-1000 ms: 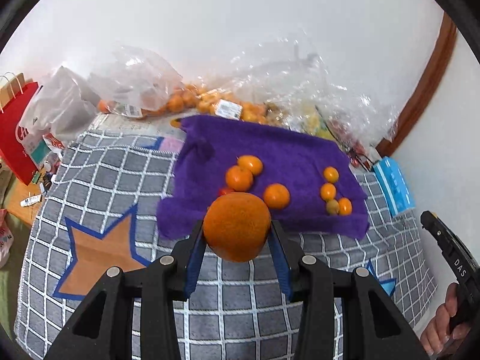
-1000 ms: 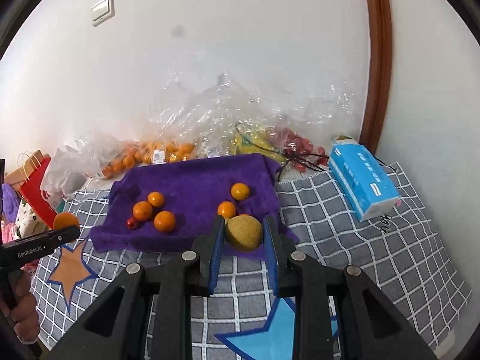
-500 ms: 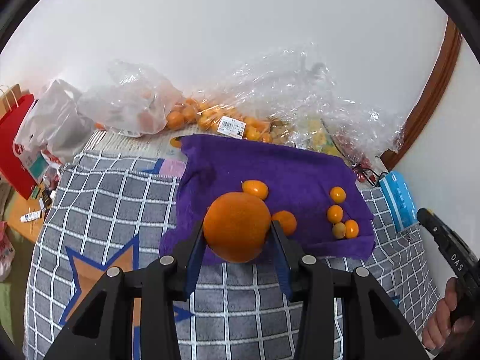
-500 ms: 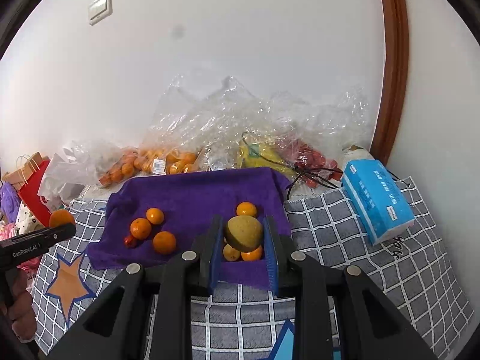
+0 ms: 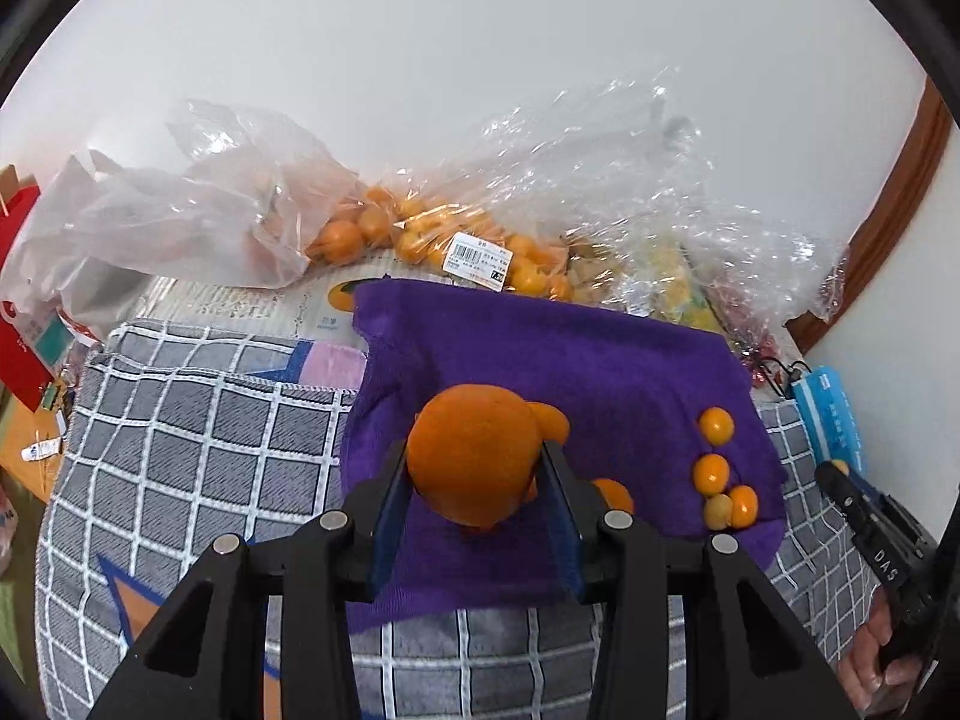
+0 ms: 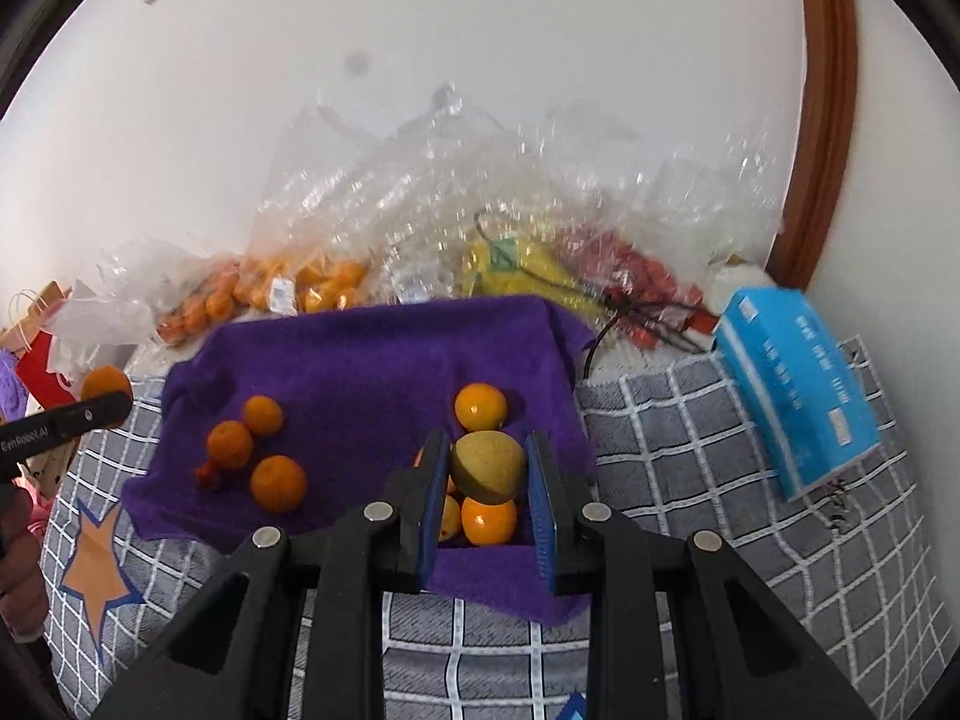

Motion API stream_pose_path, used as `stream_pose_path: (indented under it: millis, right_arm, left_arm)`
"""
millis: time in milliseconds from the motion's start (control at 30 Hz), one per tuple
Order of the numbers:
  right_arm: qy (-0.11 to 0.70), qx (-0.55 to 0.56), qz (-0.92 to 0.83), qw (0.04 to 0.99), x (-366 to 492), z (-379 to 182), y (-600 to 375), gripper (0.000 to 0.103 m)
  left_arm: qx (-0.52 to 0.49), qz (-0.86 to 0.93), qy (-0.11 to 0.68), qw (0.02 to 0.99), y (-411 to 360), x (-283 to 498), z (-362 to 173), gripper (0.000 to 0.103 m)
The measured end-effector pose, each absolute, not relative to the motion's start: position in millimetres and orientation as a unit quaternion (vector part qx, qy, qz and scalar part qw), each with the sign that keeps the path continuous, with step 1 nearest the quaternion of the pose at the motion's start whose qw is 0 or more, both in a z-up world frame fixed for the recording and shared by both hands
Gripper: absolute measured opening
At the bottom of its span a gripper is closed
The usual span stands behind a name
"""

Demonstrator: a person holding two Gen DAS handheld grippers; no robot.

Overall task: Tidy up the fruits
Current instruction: 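Lift both held fruits up over the purple towel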

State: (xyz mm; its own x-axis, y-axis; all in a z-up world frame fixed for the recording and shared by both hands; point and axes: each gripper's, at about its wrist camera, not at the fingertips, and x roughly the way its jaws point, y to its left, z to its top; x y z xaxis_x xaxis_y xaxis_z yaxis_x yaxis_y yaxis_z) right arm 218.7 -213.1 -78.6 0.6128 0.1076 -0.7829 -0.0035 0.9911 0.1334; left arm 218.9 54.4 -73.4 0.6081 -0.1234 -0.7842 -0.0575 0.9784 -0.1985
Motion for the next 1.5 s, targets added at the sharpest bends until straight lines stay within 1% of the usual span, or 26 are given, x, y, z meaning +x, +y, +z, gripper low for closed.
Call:
stream_pose_path:
  millis: [200, 467, 900, 1433, 1500]
  right_arm:
    - [0.458, 0.068, 0.032, 0.886, 241, -112, -216, 0.026]
    - [0.468, 0.077, 0.031, 0.88, 260, -136, -219, 0.026]
    - [0.484, 0.07, 0.038, 0.871, 267, -159, -212, 0.026]
    - [0.485, 0.034, 0.033, 0.874, 269, -161, -203, 0.026]
    - [0.484, 0.028, 0.032, 0.874, 269, -162, -202, 0.027]
  left_arm:
    - [-0.1, -0.017, 0.465, 0.879, 53, 242, -99, 0.04]
    - [-0.097, -0.015, 0.48, 0.872, 50, 266, -117, 0.04]
    - [-0.086, -0.01, 0.5, 0.862, 49, 287, -136, 0.04]
    - [-0.094, -0.012, 0.505, 0.858, 50, 299, -144, 0.04]
    - [-0.094, -0.016, 0.509, 0.856, 50, 300, -145, 0.041]
